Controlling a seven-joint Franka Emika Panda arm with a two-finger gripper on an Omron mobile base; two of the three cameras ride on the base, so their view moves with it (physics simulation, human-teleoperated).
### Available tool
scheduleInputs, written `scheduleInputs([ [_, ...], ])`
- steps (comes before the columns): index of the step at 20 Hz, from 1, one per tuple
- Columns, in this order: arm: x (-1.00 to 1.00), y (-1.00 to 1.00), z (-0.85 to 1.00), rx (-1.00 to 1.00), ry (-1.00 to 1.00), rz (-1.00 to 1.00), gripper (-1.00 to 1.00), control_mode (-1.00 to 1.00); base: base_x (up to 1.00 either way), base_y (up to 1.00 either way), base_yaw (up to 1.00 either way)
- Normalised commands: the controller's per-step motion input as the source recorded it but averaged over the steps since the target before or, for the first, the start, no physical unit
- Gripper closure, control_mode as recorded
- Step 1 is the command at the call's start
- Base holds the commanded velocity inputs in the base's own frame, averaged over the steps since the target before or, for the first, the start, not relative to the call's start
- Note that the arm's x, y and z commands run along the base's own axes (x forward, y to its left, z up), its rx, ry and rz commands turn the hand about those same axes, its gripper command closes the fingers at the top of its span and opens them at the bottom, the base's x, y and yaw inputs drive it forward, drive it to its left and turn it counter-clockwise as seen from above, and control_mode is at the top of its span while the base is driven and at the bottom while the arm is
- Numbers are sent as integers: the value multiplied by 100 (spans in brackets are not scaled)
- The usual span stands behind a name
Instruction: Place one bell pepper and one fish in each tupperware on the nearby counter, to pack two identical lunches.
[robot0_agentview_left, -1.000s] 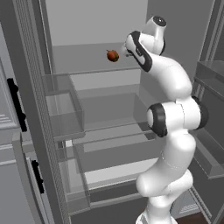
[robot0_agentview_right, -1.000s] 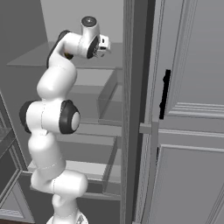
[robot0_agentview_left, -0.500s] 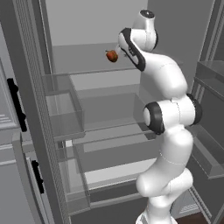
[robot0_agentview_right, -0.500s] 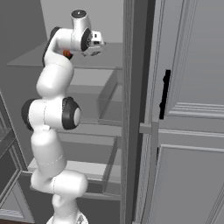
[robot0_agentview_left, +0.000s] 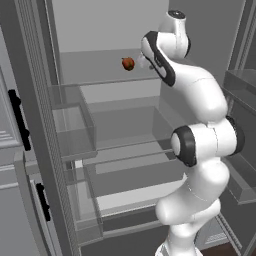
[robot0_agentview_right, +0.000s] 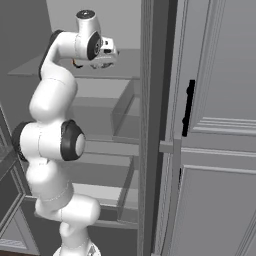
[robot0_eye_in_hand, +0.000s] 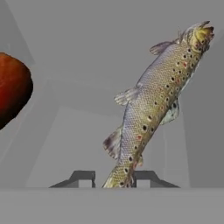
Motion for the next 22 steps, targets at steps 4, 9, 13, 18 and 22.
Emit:
scheduleInputs([
  [4, -100, 8, -60, -5, -9, 0, 100, -100, 0, 0, 0],
  [9, -100, 3, -12, 0, -6, 0, 100, -100, 0, 0, 0],
  [13, -100, 0, 1, 0, 0, 0, 100, -100, 0, 0, 0],
  [18, -100, 0, 1, 0, 0, 0, 100, -100, 0, 0, 0],
  [22, -100, 7, -11, -3, -11, 2, 100, -100, 0, 0, 0],
])
